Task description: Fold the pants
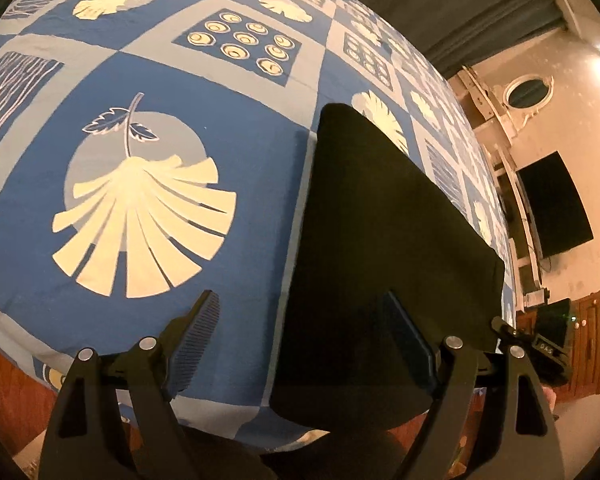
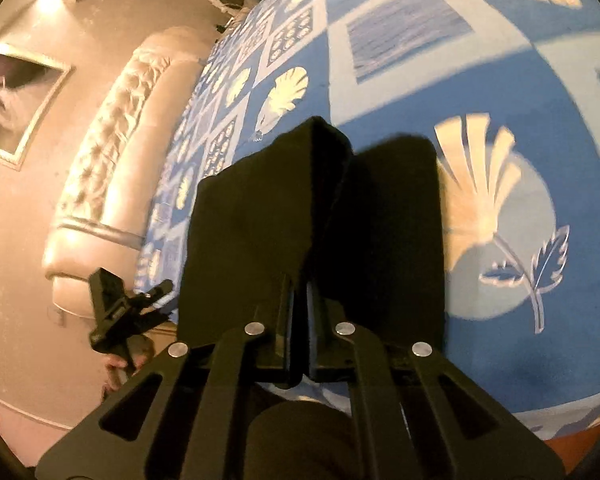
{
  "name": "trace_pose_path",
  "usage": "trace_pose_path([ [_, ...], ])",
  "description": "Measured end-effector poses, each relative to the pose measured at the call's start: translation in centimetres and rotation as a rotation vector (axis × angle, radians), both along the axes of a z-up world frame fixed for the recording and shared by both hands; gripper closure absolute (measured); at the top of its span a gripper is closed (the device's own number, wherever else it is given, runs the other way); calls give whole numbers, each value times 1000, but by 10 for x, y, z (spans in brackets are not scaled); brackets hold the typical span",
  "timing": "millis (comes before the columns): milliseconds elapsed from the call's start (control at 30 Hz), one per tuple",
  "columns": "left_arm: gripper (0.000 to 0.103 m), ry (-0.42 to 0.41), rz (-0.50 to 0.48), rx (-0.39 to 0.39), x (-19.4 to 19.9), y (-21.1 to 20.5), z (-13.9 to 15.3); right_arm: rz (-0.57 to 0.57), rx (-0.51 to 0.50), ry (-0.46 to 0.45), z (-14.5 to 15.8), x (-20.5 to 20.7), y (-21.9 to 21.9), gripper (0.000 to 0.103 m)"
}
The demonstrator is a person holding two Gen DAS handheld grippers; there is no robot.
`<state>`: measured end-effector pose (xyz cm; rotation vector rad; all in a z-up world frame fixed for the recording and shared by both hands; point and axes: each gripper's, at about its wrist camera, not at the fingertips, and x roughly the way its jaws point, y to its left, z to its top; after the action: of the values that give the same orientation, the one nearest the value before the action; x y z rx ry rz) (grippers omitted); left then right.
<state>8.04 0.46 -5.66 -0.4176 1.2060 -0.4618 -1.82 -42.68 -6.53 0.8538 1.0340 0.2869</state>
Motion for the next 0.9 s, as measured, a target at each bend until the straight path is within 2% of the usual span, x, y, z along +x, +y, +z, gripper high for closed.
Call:
trace_pose_path([
  [33,21,-1,0,6,0,-1,0,1,-7,6,-2,0,0,95],
  [100,21,1,1,15,1,-1,-1,-6,-8,27,-6,2,1,80],
  [133,21,6,2,18,1,-1,-3,-11,5,44,-10,2,1,51],
  [167,21,18,5,22,3,0,-5,-9,37,45,-13,2,2,36],
  [200,21,28,7,21,3,0,-6,-2,58,46,-14,2,4,35],
  [300,21,48,16,10,4,3,-9,48,32,49,-17,6,14,36],
  [333,21,48,17,11,5,2,-9,68,5,43,-16,8,19,54],
  [367,21,46,16,15,4,2,-10,84,-12,50,-17,8,24,89],
  [500,21,36,9,24,2,2,-8,105,-30,33,-8,7,27,92],
  [667,21,39,4,-1,2,2,-8,84,-44,-11,12,-2,8,93],
  [733,21,40,-5,-11,1,0,-8,66,-55,7,9,-6,-2,93],
  [900,21,50,-34,21,-1,-9,-12,39,-58,68,-15,-7,-14,93],
])
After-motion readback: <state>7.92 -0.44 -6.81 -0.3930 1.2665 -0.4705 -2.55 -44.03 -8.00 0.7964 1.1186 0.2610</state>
